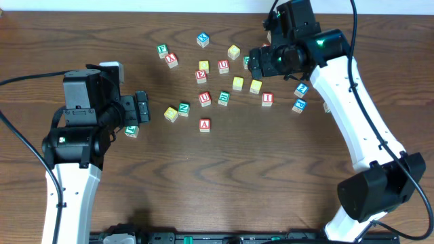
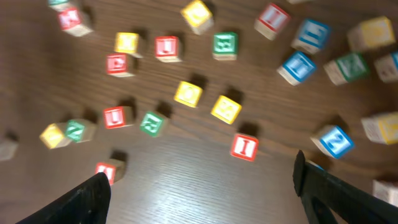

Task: Spell out AI2
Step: 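Reach the right gripper toward the red-lettered I block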

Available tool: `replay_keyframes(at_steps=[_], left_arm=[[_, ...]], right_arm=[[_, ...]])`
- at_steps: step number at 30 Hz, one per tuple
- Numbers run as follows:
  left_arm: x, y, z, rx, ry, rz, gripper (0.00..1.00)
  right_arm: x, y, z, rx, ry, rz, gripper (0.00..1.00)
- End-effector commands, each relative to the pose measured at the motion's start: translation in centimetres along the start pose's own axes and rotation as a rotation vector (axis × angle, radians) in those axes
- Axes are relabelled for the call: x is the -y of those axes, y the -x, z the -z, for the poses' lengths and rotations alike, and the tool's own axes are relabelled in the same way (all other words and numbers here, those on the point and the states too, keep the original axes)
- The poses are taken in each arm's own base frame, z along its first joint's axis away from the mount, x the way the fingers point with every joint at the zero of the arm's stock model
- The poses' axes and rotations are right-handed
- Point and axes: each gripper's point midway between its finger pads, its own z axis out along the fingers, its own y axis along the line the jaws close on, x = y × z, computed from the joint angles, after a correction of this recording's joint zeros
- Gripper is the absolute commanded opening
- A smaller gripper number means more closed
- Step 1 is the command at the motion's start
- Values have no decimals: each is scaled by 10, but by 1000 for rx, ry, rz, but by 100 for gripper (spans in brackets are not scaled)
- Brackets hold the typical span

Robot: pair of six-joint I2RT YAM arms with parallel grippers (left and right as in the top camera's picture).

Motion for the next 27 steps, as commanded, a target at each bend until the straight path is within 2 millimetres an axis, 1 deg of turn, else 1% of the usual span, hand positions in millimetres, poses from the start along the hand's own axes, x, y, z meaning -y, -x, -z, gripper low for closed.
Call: replay_keyframes(at_steps=[1,7,11,13,18,22,27], left_arm=[[1,10,7,30,-5,-2,94],[1,10,7,30,-5,-2,94],[1,10,7,30,-5,-2,94],[1,10,7,30,-5,-2,94],[1,10,7,30,-5,-3,94],[1,10,7,30,-5,-3,94],[1,10,7,30,-5,-2,94]], right_arm=[[9,2,-10,-1,-92,-82,88],[10,-8,-39,-50,-149,-153,84],[9,-16,-57,-81,-186,-185,83],[8,-19,-62,-85,-200,-196,83],[8,-22,-69,-70,-263,-249,82],[7,-22,-69,-55,-285,-292,80],[9,-23,-66,-30,-330,-353,80]])
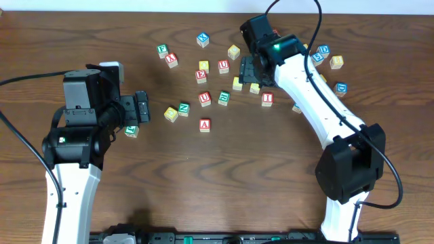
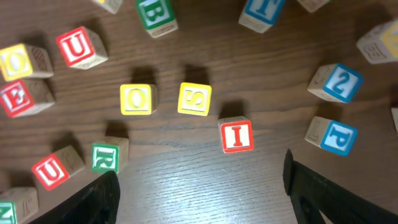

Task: Spell out AI2
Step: 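Reach the right gripper toward the red-lettered I block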

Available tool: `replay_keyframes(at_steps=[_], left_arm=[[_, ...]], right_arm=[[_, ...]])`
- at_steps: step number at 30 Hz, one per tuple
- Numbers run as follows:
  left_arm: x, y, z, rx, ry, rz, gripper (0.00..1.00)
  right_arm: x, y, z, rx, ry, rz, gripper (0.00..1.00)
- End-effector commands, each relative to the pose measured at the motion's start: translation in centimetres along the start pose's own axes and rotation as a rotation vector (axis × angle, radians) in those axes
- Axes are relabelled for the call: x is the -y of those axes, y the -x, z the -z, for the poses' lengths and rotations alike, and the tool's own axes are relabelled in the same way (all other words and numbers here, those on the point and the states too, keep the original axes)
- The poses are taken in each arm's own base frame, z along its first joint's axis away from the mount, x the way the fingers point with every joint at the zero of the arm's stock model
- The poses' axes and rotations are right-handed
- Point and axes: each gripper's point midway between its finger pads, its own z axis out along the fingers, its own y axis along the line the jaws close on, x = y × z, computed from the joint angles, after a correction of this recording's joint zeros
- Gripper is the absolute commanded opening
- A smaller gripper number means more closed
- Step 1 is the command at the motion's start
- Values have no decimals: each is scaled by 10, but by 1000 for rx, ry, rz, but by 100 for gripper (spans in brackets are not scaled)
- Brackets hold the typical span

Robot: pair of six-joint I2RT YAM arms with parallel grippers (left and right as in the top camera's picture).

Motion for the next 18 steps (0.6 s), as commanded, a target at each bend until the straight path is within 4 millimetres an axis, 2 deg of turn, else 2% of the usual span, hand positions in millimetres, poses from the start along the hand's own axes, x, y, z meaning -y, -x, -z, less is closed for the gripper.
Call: replay_keyframes(at_steps=[1,11,18], left_arm=[[1,10,7,30,-5,-3,94],[1,10,7,30,-5,-3,94],[1,10,7,30,-5,-3,94]], right_arm=[[3,5,2,39,-51,-84,81],[5,0,0,27,-68,-70,82],[16,-22,-19,-33,-112,-21,81]])
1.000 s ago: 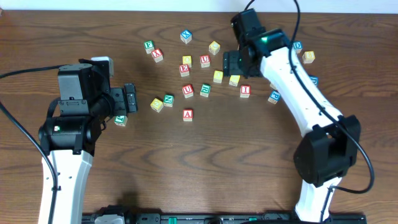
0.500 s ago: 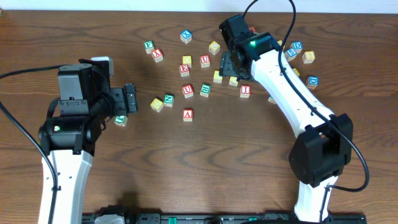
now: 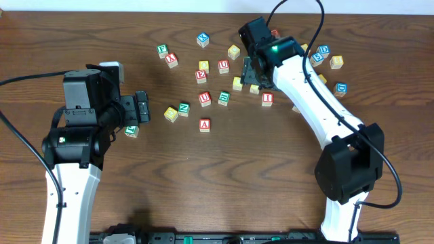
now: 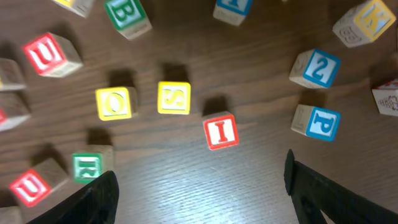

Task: Spell out AI2

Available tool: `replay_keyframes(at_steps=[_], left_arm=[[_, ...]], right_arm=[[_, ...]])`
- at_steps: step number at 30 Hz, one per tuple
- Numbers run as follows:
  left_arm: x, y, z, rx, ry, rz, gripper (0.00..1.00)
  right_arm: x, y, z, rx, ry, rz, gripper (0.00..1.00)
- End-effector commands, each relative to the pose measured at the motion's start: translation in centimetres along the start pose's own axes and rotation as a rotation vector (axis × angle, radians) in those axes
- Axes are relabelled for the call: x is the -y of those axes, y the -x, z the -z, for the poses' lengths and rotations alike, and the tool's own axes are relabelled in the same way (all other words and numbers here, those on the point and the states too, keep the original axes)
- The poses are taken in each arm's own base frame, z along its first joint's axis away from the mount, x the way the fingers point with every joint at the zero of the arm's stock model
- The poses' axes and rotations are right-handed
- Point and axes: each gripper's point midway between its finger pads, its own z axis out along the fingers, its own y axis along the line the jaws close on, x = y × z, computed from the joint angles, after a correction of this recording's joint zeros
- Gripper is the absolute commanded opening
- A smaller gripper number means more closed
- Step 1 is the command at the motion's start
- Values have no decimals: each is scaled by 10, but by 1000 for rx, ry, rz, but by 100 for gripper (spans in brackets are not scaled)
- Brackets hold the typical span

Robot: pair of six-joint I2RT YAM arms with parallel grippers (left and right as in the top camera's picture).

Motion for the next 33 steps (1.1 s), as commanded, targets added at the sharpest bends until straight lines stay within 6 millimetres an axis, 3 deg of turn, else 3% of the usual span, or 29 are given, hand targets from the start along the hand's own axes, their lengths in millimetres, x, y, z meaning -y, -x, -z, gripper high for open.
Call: replay_keyframes(at_steps=[1,18,28,33], left_arm=[[1,10,7,30,-5,-3,94],[1,10,7,30,-5,-3,94],[1,10,7,30,-5,-2,94],[1,10,7,30,-5,-2,94]], right_arm=[[5,-16,-16,-31,-47,39,81],[3,-25,-38,-27,-39,37,80],[-2,-40,-71,-95,-53,52,79],[-6,-41,-72,-98,-36,55,80]])
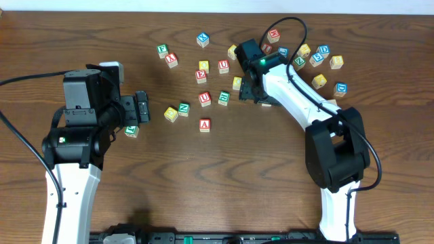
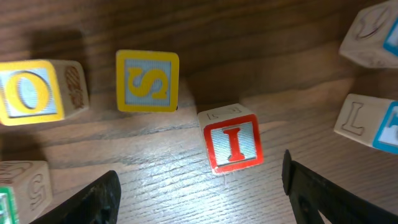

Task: Spell out AI2

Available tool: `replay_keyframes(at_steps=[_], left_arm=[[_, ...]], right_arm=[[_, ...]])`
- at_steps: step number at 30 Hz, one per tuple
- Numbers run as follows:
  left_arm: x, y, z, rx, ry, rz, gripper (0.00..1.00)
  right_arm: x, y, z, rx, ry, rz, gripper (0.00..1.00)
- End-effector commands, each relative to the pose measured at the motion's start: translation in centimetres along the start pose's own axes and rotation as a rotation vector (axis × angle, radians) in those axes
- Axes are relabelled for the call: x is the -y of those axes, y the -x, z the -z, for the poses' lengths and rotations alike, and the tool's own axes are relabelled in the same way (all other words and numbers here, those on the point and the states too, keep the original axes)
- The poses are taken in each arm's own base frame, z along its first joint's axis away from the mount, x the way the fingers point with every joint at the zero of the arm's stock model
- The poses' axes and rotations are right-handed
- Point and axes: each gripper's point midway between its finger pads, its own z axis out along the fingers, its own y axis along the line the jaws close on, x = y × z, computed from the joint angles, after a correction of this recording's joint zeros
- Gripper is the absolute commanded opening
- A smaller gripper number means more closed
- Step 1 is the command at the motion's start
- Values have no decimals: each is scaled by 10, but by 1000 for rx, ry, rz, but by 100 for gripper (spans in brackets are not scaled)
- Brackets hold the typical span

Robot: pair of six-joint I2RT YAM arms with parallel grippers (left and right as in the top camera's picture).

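Observation:
The red I block [image 2: 231, 140] lies flat on the wooden table [image 2: 174, 180], just ahead of my right gripper [image 2: 199, 199] and between the lines of its two fingers. That gripper is open and low over the block; from overhead the right gripper [image 1: 258, 93] hides the I. The red A block [image 1: 204, 125] sits alone nearer the table's middle. A blue block with an L side [image 2: 367, 121] lies right of the I; no 2 face is readable. My left gripper [image 1: 142, 107] rests far to the left, holding nothing visible.
A yellow S block [image 2: 147, 81] almost touches the I's upper left corner, with a yellow O block [image 2: 28, 93] beside it. Red U [image 1: 205, 99], green R [image 1: 223, 97] and green N [image 1: 184, 108] lie left. Several blocks [image 1: 319, 57] cluster back right.
My right gripper has come much lower and closer to the I block, which now fills the middle of the wrist view. It is still open. The blocks and the left arm have not moved.
My right gripper was open high over the back right blocks. Then it stood above the S and I blocks, then slightly nearer them. Now it is low over the I block, still open. The left arm has stayed still throughout.

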Motion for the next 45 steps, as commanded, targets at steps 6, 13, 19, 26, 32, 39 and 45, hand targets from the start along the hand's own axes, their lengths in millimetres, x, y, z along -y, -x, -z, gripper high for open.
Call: replay_keyframes(at_steps=[6,13,19,26,32,39,45], left_arm=[[1,10,7,30,-5,-3,94],[1,10,7,30,-5,-3,94],[1,10,7,30,-5,-3,94],[1,10,7,30,-5,-3,94],[1,10,7,30,-5,-3,94],[1,10,7,30,-5,-3,94],[1,10,7,30,-5,-3,94]], right_arm=[[-7,-1,1,8,17,62,80],[-6,-2,1,4,13,63,80],[-3,-2,0,-2,5,67,80],[19,3,-3,-19,-36,17,80],[29,7,-6,-27,-43,6,79],[15,7,-6,-47,47,83,78],[9,7,-6,-47,75,108,77]])
